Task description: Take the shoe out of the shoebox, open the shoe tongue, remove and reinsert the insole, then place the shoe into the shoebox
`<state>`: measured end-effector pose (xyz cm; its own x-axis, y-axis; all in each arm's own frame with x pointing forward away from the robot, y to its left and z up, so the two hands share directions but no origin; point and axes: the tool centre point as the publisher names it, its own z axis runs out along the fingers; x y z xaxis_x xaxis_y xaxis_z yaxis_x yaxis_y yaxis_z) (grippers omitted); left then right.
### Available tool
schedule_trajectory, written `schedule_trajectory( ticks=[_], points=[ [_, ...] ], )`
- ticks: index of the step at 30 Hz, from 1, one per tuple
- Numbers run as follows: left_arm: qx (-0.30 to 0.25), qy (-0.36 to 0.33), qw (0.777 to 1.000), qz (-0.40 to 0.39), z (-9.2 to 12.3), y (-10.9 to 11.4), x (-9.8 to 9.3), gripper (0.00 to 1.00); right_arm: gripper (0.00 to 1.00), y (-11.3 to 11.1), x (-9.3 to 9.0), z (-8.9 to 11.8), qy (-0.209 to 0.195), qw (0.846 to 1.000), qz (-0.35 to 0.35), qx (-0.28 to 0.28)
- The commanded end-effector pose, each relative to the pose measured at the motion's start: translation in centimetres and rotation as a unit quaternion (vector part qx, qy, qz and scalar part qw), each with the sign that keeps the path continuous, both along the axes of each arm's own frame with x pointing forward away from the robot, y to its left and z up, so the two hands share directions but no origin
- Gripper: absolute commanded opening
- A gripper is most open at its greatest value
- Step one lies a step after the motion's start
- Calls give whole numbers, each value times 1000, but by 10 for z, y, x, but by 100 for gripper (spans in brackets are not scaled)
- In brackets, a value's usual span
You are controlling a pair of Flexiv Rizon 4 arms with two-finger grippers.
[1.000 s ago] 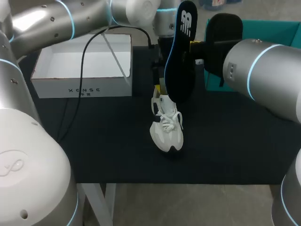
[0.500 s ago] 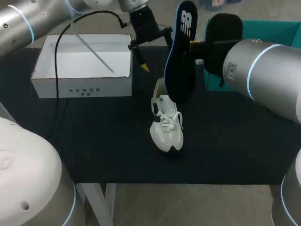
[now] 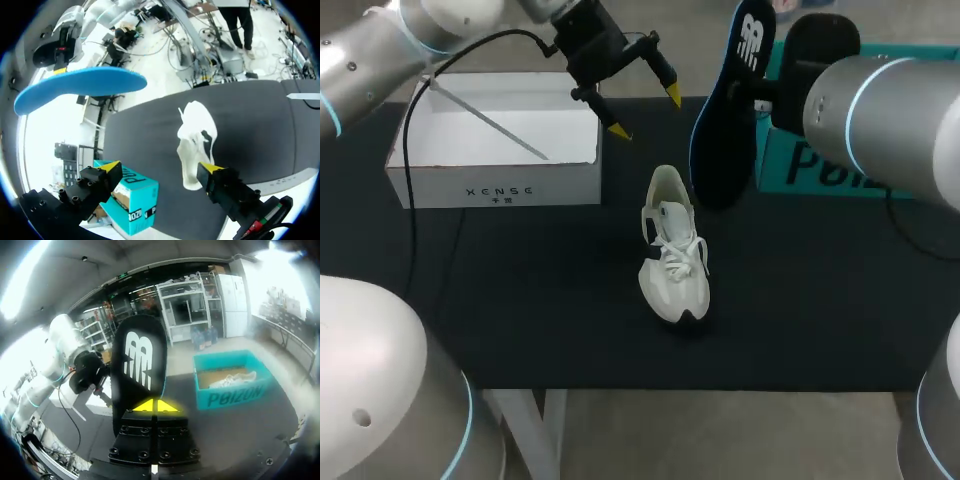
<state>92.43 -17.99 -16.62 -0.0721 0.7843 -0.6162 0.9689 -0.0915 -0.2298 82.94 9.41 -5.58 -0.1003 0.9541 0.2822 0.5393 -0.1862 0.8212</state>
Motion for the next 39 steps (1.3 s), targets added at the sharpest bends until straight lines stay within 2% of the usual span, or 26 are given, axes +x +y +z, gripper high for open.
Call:
schedule_trajectory(
  ticks=[1,6,11,20,22,37,39],
  points=[
    [-80,-21,996,31,6,10,-16,100,0,-11,25,12,38,999,13,5],
    [-108,-41,993,19,12,15,-24,100,0,-21,46,18,67,997,16,29],
    [-130,-74,989,5,19,18,-38,100,0,-26,56,17,84,996,22,28],
    [-138,-131,981,-43,32,20,-50,100,0,-27,57,13,124,991,19,43],
    [-128,-131,982,-41,38,18,-51,100,0,-29,59,13,122,992,7,38],
    [-128,-131,982,-41,38,18,-51,100,0,-29,59,13,122,992,7,38],
    [-197,-112,973,-30,39,22,-55,100,0,-29,59,13,122,992,7,38]
  ],
)
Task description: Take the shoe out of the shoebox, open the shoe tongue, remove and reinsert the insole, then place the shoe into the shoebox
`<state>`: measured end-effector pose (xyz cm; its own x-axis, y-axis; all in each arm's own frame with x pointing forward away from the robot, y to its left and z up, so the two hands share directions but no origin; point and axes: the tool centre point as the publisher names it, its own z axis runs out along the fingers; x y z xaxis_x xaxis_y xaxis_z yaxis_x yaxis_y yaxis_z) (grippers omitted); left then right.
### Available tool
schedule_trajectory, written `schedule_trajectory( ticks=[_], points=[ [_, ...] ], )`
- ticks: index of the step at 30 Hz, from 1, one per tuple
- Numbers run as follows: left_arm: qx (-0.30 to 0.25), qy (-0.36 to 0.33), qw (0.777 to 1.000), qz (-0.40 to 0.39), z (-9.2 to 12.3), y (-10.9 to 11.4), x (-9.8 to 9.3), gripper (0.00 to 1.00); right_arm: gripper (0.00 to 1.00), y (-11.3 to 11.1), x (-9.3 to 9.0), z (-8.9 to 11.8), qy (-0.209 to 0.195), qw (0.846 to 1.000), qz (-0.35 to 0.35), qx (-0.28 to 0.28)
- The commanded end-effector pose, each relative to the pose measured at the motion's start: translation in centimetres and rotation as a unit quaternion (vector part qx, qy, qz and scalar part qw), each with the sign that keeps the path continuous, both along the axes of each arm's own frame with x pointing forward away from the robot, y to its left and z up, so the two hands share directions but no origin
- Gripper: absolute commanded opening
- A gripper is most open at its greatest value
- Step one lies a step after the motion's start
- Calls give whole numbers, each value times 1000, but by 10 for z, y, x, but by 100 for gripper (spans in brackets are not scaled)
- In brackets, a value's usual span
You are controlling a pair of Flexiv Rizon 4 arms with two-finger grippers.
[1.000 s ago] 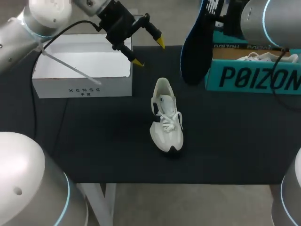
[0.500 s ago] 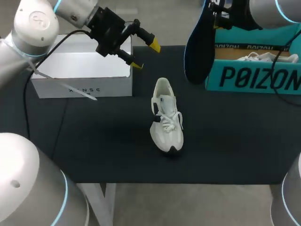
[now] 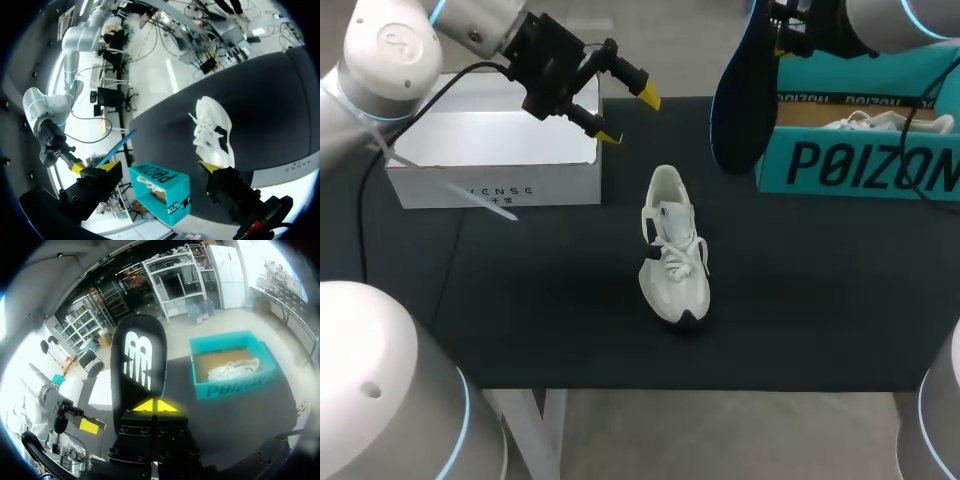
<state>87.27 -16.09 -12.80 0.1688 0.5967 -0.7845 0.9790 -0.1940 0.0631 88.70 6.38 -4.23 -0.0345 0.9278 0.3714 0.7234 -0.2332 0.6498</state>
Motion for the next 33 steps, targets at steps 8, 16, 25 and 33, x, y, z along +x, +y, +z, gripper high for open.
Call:
schedule_trajectory(
  ticks=[8,16,25,33],
  points=[
    [-178,-7,984,-4,48,-1,-8,100,0,2,18,4,13,1000,7,17],
    [-168,-26,985,-4,49,-15,-9,100,0,8,32,8,75,996,34,37],
    [-207,-58,976,40,46,-30,-1,100,0,15,41,8,125,990,65,9],
    [-205,-88,975,18,48,-53,-7,100,0,27,47,7,132,989,71,11]
  ],
)
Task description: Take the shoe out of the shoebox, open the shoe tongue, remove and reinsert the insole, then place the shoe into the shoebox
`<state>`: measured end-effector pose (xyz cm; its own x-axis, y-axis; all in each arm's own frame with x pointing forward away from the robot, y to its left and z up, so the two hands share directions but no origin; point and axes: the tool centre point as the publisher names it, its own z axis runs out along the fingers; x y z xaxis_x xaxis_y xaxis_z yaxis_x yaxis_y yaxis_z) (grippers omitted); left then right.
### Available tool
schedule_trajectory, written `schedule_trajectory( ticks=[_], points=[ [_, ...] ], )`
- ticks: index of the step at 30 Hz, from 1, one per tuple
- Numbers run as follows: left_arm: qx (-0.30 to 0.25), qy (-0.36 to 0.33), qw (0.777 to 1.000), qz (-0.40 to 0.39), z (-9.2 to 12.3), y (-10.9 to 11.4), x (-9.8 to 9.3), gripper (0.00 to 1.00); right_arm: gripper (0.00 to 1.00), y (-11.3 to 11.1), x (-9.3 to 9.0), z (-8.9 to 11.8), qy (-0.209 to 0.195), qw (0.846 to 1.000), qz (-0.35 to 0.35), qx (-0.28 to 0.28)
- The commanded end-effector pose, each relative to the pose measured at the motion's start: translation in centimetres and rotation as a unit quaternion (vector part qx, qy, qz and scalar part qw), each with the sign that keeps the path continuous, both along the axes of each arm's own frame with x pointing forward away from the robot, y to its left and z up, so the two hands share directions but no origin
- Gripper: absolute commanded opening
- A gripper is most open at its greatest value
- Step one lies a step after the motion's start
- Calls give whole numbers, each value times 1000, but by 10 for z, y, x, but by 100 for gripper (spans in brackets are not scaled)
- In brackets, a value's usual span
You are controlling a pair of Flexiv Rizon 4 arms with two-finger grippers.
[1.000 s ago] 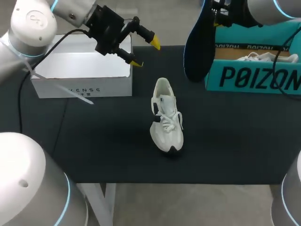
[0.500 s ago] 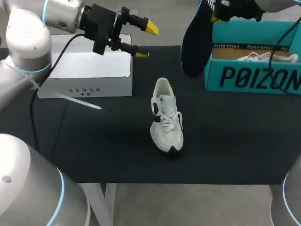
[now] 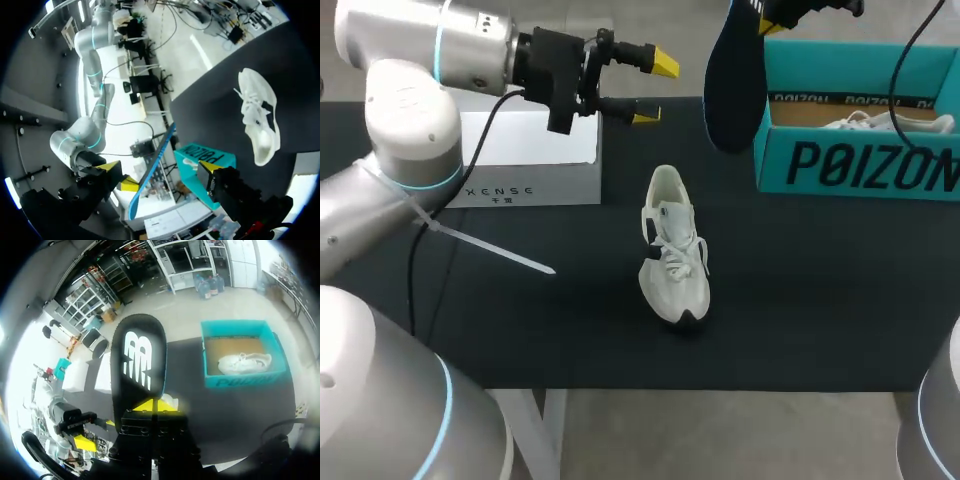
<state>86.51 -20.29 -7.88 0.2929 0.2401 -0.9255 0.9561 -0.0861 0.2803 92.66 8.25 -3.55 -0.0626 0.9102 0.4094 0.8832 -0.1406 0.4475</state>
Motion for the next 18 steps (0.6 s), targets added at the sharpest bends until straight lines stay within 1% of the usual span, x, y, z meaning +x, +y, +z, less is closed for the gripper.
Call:
schedule_trajectory(
  ticks=[1,7,12,13,15,17,18],
  points=[
    [3,-12,1000,1,-2,-13,1,100,0,10,7,0,11,1000,6,-3],
    [-8,-32,999,3,0,-22,4,100,0,22,1,-3,26,999,22,-4],
    [-24,-34,999,3,-1,-28,7,100,0,29,-2,-7,36,999,27,-6],
    [-26,-34,999,3,-2,-29,7,93,0,30,-3,-8,38,999,28,-5],
    [-28,-34,999,3,-6,-32,7,87,0,33,-4,-8,42,999,32,-4],
    [-28,-33,999,3,-10,-34,7,74,0,36,-6,-9,47,998,36,-4],
    [-28,-32,999,4,-12,-35,7,72,0,37,-7,-10,51,998,38,-1]
  ],
)
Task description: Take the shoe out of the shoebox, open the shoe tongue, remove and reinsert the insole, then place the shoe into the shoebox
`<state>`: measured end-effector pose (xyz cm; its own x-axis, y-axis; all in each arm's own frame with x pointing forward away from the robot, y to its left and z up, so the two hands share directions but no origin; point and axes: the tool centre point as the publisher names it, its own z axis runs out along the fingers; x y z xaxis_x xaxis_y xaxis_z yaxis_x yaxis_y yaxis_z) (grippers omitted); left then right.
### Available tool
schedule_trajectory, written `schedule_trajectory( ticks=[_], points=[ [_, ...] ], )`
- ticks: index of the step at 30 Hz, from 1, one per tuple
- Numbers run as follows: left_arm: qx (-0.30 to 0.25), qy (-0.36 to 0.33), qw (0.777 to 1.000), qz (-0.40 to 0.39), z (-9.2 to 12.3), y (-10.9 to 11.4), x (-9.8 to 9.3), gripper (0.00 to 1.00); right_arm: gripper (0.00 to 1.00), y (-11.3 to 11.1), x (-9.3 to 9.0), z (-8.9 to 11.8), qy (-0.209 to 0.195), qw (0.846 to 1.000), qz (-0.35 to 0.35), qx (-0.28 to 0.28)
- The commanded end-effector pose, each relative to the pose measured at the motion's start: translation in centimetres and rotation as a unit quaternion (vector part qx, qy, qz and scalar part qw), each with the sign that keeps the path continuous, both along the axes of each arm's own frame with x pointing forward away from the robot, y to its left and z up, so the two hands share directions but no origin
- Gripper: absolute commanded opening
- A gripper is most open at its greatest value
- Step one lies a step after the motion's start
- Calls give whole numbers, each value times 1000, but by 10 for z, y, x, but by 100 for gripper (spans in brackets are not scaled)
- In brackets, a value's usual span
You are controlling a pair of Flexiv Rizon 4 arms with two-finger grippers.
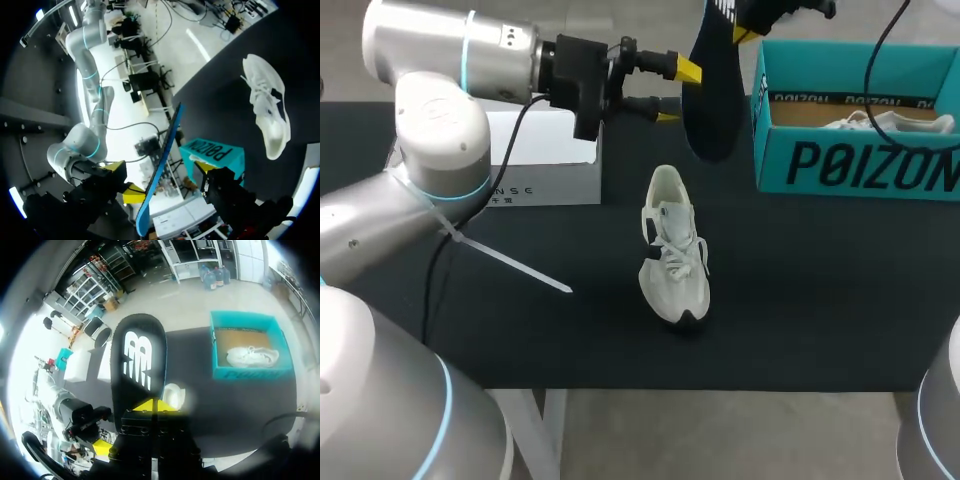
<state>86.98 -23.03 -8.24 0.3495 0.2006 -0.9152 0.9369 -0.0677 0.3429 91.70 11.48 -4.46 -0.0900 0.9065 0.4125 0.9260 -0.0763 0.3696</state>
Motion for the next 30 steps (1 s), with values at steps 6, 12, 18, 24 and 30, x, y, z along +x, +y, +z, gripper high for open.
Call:
schedule_trajectory(
  ticks=[6,12,18,24,30],
  points=[
    [-12,3,1000,7,-14,-11,6,53,0,12,-3,-5,22,1000,7,2],
    [-16,9,1000,10,-19,-15,9,40,0,16,-3,-6,26,1000,9,1],
    [-17,13,1000,10,-19,-13,6,26,0,14,-2,-9,35,999,4,-2],
    [-16,2,1000,0,-14,-10,-3,97,0,9,-1,-13,82,997,14,-3],
    [-29,-1,1000,3,-15,-11,-3,100,0,4,-3,-18,125,992,27,-18]
  ],
)
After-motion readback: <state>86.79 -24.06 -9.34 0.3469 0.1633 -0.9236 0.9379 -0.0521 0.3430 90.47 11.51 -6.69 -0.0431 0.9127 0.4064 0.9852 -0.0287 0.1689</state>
